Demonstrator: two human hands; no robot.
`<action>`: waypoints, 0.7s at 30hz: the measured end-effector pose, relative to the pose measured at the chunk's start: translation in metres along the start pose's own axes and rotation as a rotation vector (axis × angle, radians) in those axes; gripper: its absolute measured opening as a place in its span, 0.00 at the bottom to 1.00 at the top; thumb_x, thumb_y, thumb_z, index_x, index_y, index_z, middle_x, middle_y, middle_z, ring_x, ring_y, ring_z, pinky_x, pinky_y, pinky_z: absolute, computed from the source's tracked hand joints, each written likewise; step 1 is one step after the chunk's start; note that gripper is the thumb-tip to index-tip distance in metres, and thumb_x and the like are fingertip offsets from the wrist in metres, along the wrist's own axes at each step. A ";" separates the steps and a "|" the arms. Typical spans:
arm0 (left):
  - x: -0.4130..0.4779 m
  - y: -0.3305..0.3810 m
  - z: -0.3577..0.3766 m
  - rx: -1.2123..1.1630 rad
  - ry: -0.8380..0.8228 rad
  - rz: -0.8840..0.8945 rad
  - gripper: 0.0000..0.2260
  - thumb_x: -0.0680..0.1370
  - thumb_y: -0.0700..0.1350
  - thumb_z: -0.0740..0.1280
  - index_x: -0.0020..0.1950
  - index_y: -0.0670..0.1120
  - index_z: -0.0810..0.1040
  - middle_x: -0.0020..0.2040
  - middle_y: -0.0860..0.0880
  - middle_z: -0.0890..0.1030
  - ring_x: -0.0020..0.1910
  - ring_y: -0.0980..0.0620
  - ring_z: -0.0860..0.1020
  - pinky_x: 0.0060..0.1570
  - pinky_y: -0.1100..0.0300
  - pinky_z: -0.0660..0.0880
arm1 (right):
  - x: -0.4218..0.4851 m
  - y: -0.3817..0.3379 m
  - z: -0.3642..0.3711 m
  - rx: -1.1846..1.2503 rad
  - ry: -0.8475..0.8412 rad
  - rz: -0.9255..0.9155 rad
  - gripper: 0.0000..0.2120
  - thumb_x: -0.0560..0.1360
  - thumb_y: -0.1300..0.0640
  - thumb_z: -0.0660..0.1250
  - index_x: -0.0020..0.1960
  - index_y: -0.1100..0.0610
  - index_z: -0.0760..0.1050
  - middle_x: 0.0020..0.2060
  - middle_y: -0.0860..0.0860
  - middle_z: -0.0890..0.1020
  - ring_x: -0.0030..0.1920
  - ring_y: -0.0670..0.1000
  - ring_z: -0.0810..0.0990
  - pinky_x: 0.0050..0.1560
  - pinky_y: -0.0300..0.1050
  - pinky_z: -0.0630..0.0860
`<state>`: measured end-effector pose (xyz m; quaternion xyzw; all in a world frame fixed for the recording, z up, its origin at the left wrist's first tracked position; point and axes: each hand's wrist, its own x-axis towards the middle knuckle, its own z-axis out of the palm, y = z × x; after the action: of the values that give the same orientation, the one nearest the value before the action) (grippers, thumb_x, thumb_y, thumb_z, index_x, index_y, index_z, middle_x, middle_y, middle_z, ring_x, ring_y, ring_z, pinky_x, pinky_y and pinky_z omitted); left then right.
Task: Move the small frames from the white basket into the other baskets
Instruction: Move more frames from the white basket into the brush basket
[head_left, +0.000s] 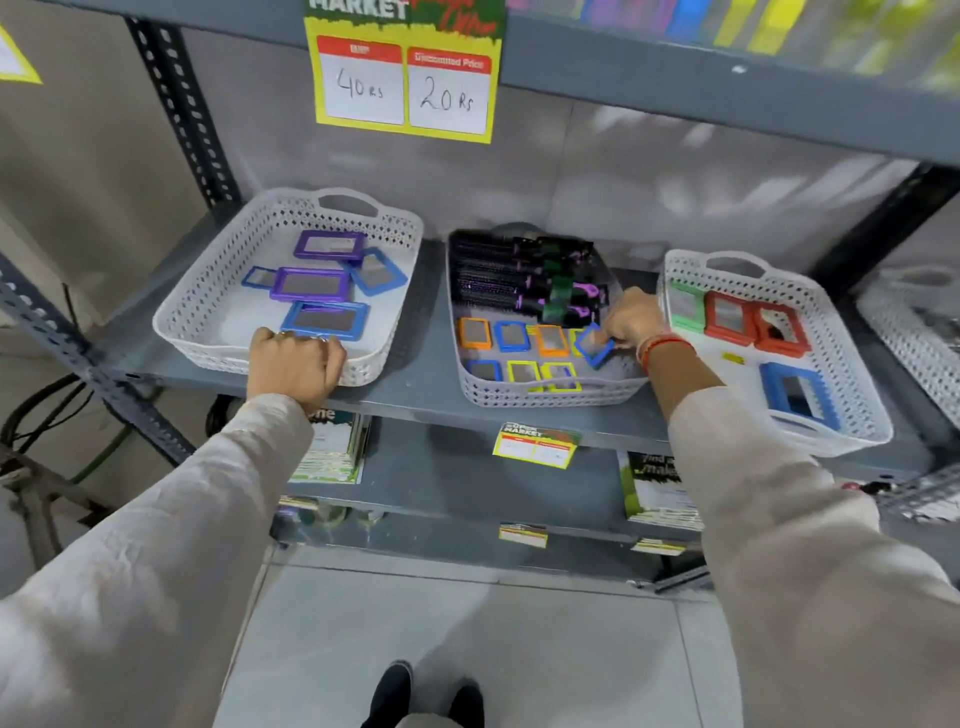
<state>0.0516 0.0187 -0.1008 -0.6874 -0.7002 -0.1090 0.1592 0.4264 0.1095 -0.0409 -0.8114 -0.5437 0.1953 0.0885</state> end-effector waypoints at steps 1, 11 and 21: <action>-0.001 0.000 0.000 -0.003 0.000 -0.003 0.27 0.73 0.48 0.47 0.22 0.38 0.74 0.19 0.39 0.74 0.21 0.45 0.73 0.40 0.54 0.70 | -0.005 0.004 0.001 -0.016 0.002 0.016 0.28 0.65 0.60 0.78 0.60 0.69 0.74 0.61 0.64 0.77 0.61 0.61 0.78 0.58 0.51 0.76; -0.003 0.000 -0.001 0.009 -0.007 -0.005 0.28 0.75 0.49 0.47 0.23 0.37 0.75 0.20 0.39 0.75 0.22 0.45 0.73 0.40 0.54 0.70 | -0.020 0.016 0.019 -0.043 -0.055 0.066 0.29 0.68 0.65 0.76 0.65 0.65 0.68 0.66 0.62 0.72 0.64 0.63 0.75 0.63 0.57 0.75; -0.002 0.000 -0.002 0.018 -0.006 -0.007 0.28 0.75 0.49 0.46 0.23 0.37 0.75 0.21 0.39 0.75 0.23 0.45 0.72 0.40 0.54 0.70 | -0.020 0.017 0.033 -0.125 -0.009 0.064 0.21 0.73 0.65 0.70 0.64 0.66 0.71 0.66 0.64 0.72 0.65 0.63 0.74 0.64 0.55 0.72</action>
<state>0.0519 0.0160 -0.1002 -0.6837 -0.7041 -0.1010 0.1629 0.4211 0.0825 -0.0727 -0.8315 -0.5290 0.1670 0.0289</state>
